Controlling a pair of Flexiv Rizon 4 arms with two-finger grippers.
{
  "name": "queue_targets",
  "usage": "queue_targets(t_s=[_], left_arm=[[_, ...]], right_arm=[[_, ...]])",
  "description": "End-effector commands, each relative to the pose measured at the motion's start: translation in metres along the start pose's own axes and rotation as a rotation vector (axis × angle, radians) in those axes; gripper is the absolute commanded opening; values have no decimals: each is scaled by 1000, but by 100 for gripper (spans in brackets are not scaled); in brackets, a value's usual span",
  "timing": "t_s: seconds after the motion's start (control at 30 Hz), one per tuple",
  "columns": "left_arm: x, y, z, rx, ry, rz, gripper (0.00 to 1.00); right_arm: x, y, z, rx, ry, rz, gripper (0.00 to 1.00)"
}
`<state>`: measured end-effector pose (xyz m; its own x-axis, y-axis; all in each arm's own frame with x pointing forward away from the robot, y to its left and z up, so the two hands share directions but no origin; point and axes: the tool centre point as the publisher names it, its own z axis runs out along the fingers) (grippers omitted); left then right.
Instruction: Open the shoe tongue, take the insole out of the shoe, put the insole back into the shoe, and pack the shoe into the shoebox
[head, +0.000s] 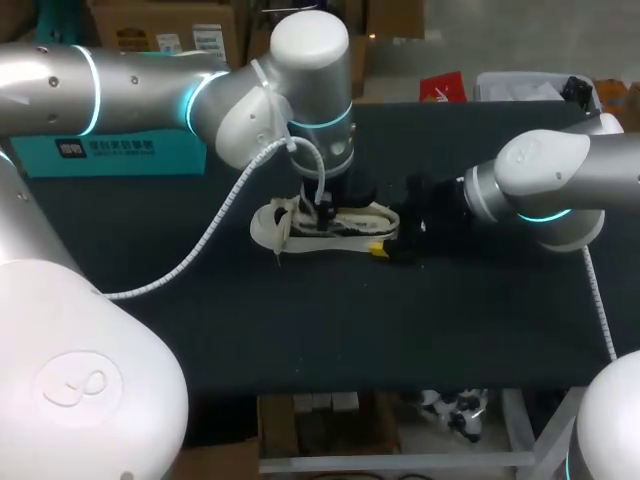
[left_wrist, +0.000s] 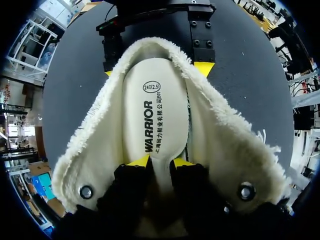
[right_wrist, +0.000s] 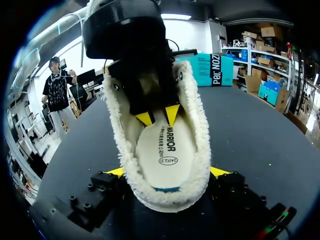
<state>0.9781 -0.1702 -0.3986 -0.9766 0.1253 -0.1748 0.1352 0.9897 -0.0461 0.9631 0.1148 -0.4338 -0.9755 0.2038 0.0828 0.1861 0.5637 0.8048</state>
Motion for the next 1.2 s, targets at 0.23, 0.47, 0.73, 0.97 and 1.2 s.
queue_targets(t_s=[0.23, 0.47, 0.73, 0.97, 1.2], left_arm=[[-24, -6, 108, 8, -20, -6, 0], [-18, -6, 66, 83, -16, -27, 0], [-5, -13, 13, 175, -18, -31, 0], [1, -20, -23, 234, -17, -24, 0], [-1, -25, -49, 296, -6, -34, 0]], right_arm=[[-1, -7, 8, -2, 6, -1, 0], [-1, -7, 8, -2, 6, -1, 0], [-1, -7, 8, -2, 6, -1, 0], [-1, -7, 8, -2, 6, -1, 0], [-1, -7, 8, -2, 6, -1, 0]])
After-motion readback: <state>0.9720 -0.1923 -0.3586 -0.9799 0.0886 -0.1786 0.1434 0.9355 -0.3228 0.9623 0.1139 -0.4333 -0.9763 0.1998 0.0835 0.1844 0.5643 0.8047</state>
